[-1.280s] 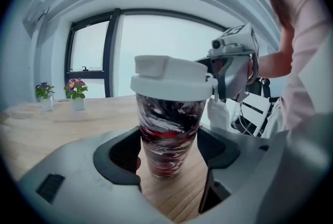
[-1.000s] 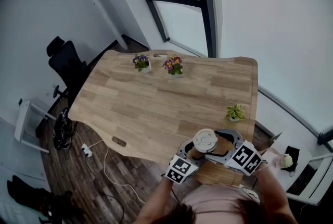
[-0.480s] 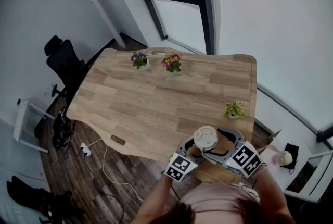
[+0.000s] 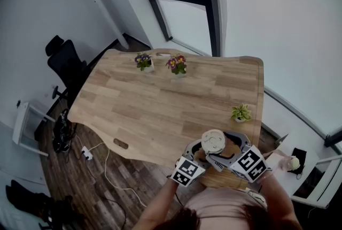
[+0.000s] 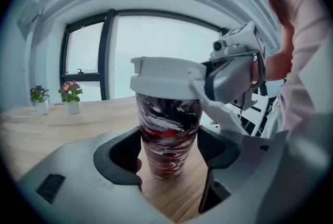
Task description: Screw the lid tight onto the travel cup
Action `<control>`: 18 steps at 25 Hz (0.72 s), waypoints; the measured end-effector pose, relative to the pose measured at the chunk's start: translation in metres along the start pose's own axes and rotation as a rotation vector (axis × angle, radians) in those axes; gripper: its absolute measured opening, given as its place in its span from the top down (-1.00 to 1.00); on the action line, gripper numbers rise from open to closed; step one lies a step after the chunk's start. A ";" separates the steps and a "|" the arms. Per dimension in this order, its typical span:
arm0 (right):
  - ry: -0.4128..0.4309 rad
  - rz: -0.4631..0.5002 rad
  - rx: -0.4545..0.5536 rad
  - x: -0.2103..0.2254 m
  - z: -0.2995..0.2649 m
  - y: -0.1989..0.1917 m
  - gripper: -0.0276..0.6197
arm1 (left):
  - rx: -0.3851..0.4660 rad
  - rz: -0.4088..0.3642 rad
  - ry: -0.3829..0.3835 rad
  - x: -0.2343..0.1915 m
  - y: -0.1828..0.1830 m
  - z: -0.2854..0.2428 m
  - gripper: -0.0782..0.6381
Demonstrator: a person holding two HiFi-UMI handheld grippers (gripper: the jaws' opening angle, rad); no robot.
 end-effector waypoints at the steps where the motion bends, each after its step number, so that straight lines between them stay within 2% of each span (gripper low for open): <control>1: -0.027 -0.012 0.003 0.000 0.000 0.000 -0.19 | 0.014 0.010 0.025 0.000 0.000 -0.001 -0.14; 4: -0.060 -0.026 0.005 -0.002 0.001 -0.002 -0.19 | 0.034 0.018 0.039 0.001 0.000 -0.002 -0.14; 9: 0.008 0.011 -0.021 -0.002 0.001 -0.001 -0.19 | -0.032 -0.036 -0.104 -0.004 -0.002 0.001 -0.14; 13: 0.067 0.069 -0.049 0.001 0.001 0.002 -0.19 | -0.084 -0.065 -0.175 -0.006 0.000 0.003 -0.14; 16: 0.090 0.089 -0.052 0.000 -0.001 0.004 -0.19 | -0.090 -0.067 -0.187 -0.006 0.002 0.001 -0.14; 18: 0.069 0.079 -0.044 0.000 -0.001 0.004 -0.19 | -0.080 -0.063 -0.170 -0.006 0.002 0.000 -0.14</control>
Point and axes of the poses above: the fingertips, and each gripper's own axes: z backward along the fingers, x to its right, y out of its top, the point moved 4 cm from there along z, backward along the fingers, and after that the axes turned 15 degrees about -y, right-handed, at the moved point
